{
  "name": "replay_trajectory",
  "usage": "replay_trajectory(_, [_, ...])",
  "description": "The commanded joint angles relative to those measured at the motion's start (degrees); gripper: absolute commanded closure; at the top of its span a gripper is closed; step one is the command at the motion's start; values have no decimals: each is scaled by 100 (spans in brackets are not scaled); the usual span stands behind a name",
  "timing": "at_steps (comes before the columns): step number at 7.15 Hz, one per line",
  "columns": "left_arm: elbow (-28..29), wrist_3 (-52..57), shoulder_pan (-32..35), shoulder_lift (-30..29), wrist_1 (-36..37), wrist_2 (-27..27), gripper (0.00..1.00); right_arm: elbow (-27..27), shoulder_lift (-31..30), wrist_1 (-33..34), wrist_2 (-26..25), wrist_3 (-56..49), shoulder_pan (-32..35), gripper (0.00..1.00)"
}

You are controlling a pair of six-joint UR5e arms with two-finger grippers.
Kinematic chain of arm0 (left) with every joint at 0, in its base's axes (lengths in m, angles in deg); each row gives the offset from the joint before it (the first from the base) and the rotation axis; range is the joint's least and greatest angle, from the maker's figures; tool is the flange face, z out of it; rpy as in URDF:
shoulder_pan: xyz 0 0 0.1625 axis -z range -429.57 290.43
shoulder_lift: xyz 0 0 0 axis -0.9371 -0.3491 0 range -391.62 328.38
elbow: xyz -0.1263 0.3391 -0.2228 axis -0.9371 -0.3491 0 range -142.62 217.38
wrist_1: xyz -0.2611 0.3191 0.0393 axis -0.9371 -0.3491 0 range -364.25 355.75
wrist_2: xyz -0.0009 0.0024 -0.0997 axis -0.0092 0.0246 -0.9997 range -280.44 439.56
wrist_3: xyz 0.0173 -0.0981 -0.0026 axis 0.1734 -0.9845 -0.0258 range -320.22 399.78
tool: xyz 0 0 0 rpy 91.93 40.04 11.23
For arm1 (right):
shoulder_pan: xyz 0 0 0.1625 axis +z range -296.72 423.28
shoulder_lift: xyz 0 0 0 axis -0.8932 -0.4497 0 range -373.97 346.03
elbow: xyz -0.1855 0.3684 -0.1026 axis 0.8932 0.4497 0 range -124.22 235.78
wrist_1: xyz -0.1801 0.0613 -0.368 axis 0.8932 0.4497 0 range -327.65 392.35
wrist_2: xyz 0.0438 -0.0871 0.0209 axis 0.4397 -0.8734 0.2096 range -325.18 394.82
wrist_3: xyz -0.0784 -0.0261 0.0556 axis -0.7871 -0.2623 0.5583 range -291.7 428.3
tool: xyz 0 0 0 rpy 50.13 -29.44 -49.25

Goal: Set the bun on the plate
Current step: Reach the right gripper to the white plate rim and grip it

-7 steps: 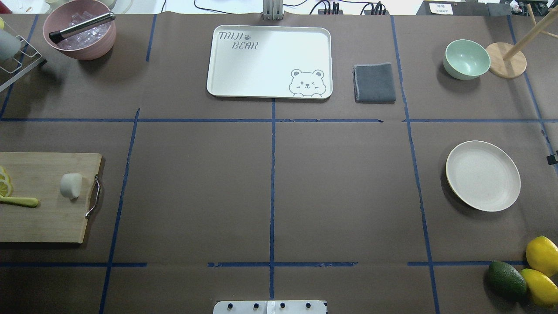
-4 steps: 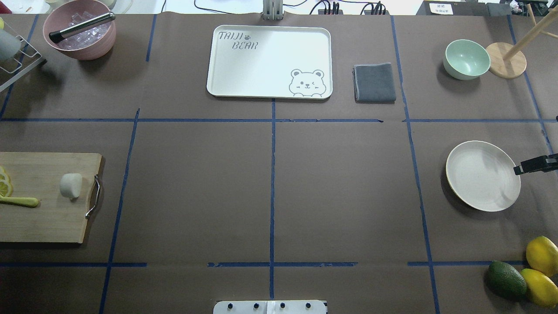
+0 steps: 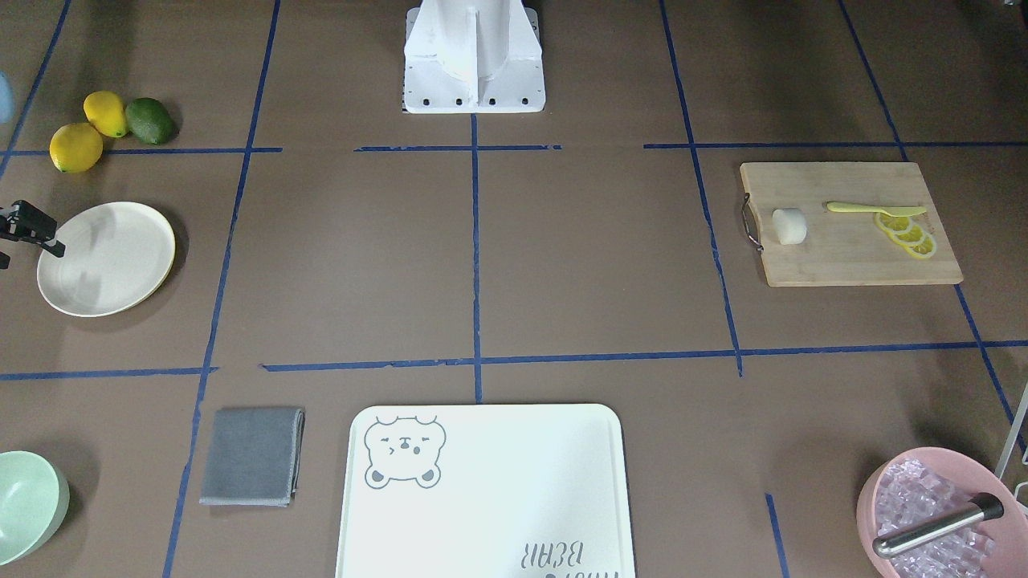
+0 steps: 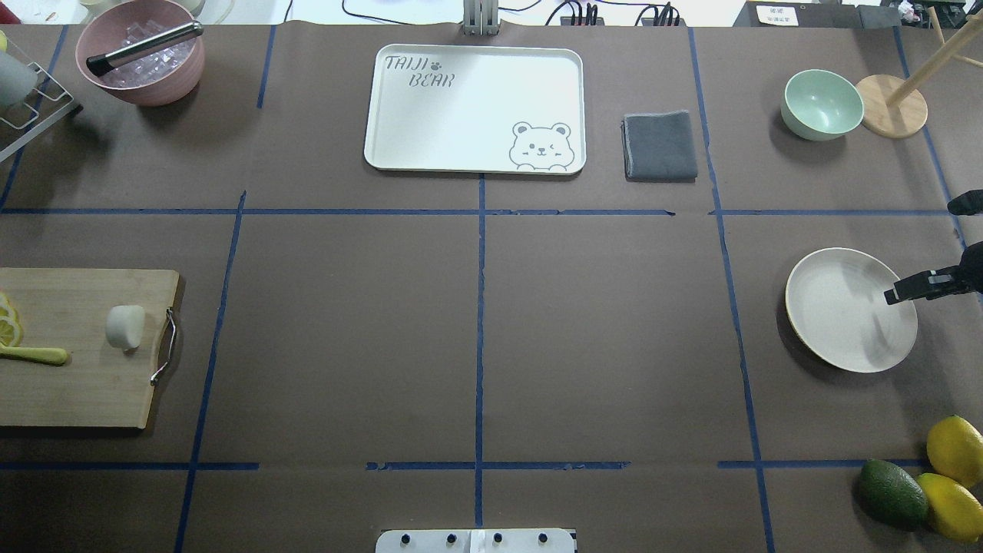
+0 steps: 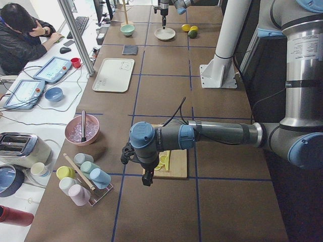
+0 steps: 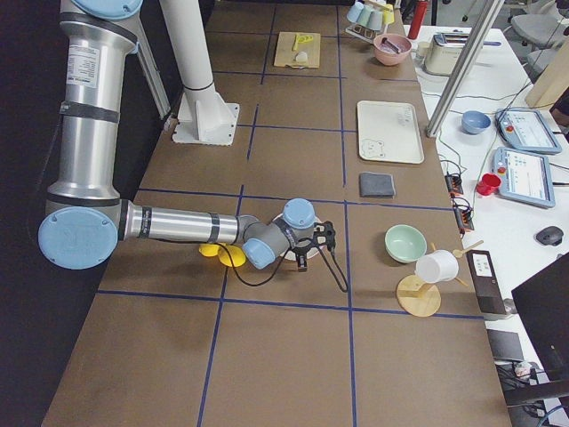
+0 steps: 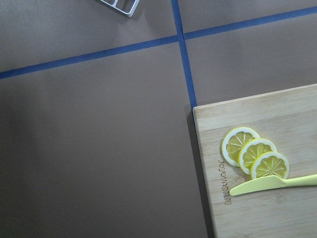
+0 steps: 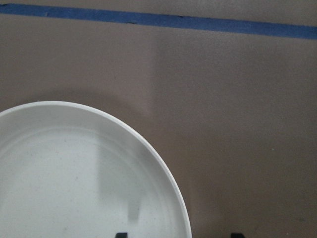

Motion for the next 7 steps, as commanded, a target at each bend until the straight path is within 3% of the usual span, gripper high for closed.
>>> replay_trajectory(1, [-1, 0, 0, 0, 0, 2, 0, 10, 11, -10, 74, 19, -4, 77])
replay_trajectory(2, [-1, 0, 0, 0, 0, 2, 0, -8, 20, -18, 92, 19, -4, 97])
replay_trajectory(4, [-1, 0, 0, 0, 0, -7, 0, -43, 20, -27, 75, 37, -4, 100])
replay_trajectory(7, [-10, 0, 0, -17, -9, -7, 0, -377, 544, -10, 337, 1420, -4, 100])
